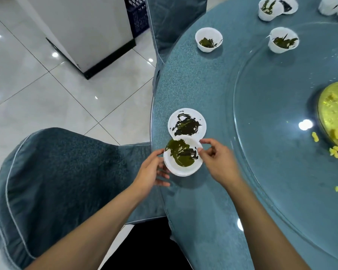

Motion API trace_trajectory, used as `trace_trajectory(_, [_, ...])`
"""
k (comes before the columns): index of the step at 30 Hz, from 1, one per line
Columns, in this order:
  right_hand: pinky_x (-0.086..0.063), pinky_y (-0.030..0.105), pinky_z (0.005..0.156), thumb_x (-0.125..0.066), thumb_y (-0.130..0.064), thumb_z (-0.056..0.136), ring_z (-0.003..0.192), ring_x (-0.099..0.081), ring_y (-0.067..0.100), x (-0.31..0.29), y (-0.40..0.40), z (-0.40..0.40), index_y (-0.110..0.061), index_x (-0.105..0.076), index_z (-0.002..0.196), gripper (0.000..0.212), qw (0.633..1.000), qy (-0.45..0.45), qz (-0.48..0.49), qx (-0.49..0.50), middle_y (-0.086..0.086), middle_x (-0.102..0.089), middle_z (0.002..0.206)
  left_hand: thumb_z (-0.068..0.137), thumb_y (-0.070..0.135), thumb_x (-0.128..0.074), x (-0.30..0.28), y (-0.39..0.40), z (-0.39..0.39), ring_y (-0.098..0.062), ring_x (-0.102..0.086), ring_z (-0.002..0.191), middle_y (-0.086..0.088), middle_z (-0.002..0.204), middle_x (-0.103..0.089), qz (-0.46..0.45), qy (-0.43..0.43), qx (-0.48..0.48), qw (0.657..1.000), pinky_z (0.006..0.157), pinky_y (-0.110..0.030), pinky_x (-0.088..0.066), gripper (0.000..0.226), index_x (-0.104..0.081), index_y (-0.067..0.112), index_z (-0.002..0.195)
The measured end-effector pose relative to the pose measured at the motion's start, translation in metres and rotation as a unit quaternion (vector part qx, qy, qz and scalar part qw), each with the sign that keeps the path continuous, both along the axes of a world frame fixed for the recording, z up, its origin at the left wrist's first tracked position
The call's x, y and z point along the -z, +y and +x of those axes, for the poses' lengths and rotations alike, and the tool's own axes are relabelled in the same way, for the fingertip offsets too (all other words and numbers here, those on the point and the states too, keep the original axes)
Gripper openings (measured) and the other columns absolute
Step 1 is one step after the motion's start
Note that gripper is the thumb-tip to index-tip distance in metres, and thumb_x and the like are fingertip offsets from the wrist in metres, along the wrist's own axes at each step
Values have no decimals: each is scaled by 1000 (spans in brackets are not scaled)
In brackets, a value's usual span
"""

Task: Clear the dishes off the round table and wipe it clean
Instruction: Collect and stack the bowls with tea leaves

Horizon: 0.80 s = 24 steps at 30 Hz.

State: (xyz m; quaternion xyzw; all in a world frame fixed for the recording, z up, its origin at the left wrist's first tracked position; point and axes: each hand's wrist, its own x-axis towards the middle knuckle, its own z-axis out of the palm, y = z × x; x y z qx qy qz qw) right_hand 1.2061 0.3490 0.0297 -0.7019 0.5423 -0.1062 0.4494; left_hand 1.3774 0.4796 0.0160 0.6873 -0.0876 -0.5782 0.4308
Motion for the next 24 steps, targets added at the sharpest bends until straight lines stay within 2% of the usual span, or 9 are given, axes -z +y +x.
trace_trajectory(3, [-48,32,76,-61,-43,95,81,-59,11,-1,6,-6,-30,-59,124,31,997,57,-57,9,-7,-61,84,104,21,-52,1,1,-6,-29,-67,75,-21,92,-67,-1,-21,11,1000,71,-53,-62,29,-55,40,126])
trace_trajectory(5, [-48,33,81,-58,-44,96,86,-58,12,0,11,-13,-29,-57,129,36,996,60,-71,16,-7,-60,91,100,17,-60,5,3,-9,-29,-68,74,-25,98,-68,6,-32,24,999,66,-49,-63,43,-48,36,137])
trace_trajectory(7, [-49,34,83,-56,-44,97,88,-58,11,0,19,-21,-30,-55,132,38,994,70,-81,12,-7,-59,94,97,10,-64,9,4,-15,-28,-67,72,-24,94,-67,11,-36,29,999,63,-45,-63,54,-45,33,143])
trace_trajectory(11, [-52,39,85,-55,-41,99,89,-57,13,1,36,-38,-30,-50,135,39,992,84,-96,6,-7,-56,99,96,5,-64,7,5,-25,-21,-65,60,-17,85,-63,17,-9,-29,999,54,-37,-61,53,-48,30,139])
trace_trajectory(13, [-52,38,86,-55,-40,99,90,-57,13,0,43,-45,-30,-49,137,40,991,85,-106,2,-6,-56,101,97,4,-62,6,5,-28,-20,-63,59,-15,85,-62,15,-20,-49,998,56,-38,-62,52,-48,30,140])
trace_trajectory(15, [-51,37,86,-55,-40,98,89,-57,14,-1,51,-49,-30,-50,137,40,990,87,-112,-1,-6,-57,101,98,4,-61,3,11,-29,-21,-63,60,-18,89,-63,8,-46,-50,998,59,-41,-63,52,-48,28,142])
trace_trajectory(18, [-49,34,85,-54,-39,98,90,-56,13,-1,64,-51,-30,-49,137,40,989,93,-110,-8,-6,-57,101,98,4,-60,-6,28,-29,-25,-64,65,-28,105,-65,1,-80,-47,996,58,-40,-62,50,-51,28,141])
trace_trajectory(24, [-50,42,91,-57,-31,98,97,-59,21,-11,94,-26,-24,-51,138,41,980,81,-164,-81,0,-60,113,99,8,-59,-39,87,-15,-23,-72,69,-15,104,-69,-8,-110,-70,991,58,-41,-62,42,-56,28,135])
